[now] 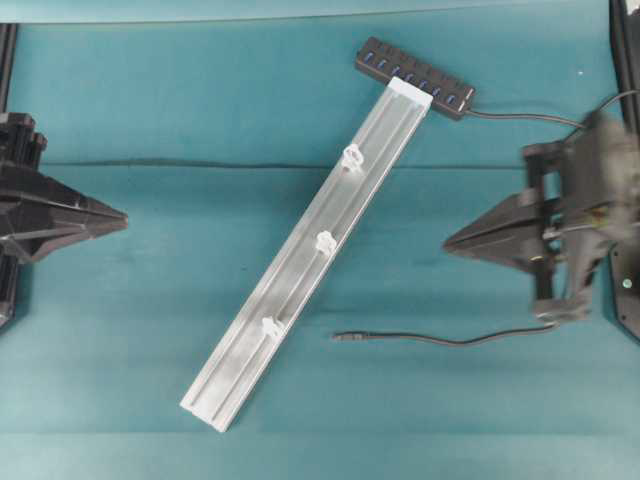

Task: Pass the USB cable through three rings with both arms.
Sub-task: 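Grasp the black USB plug on the table with the right gripper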

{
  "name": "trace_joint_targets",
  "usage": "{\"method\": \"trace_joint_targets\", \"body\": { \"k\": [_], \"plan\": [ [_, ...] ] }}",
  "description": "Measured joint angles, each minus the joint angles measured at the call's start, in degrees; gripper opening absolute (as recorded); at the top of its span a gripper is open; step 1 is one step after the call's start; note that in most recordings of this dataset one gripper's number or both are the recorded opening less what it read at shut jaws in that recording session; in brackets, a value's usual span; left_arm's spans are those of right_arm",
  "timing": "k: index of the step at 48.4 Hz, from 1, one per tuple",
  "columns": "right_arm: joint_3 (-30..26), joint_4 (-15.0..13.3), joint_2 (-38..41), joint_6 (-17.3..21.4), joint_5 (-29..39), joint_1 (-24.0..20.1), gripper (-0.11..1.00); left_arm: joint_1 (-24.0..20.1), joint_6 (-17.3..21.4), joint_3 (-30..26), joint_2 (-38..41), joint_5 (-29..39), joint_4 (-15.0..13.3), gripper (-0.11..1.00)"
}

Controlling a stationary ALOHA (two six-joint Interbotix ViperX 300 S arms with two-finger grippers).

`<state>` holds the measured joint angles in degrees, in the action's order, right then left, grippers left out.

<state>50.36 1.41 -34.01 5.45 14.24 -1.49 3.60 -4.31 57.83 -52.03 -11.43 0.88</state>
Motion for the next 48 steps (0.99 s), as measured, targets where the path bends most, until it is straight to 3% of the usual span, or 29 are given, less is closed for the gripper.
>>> {"method": "trace_joint_targets", "body": {
  "k": [23,35,41,48],
  "plan": [
    [-18.7,0.4,26.1,2.1,24.6,-1.8,0.00,0.1,3.5,-0.1,0.7,2.2,0.2,-0.02],
    [-24.0,0.8,33.0,2.2,28.6,-1.9,0.03,0.1,4.3,0.0,0.9,2.3,0.3,-0.02],
    [-25.1,2.5,34.5,2.2,29.4,-2.0,0.19,-0.1,5.1,0.0,1.0,2.3,0.3,-0.02],
    [-25.2,2.8,35.7,2.8,29.7,-2.4,0.61,-0.6,6.0,-0.1,1.1,2.3,0.2,-0.02]
  ]
}}
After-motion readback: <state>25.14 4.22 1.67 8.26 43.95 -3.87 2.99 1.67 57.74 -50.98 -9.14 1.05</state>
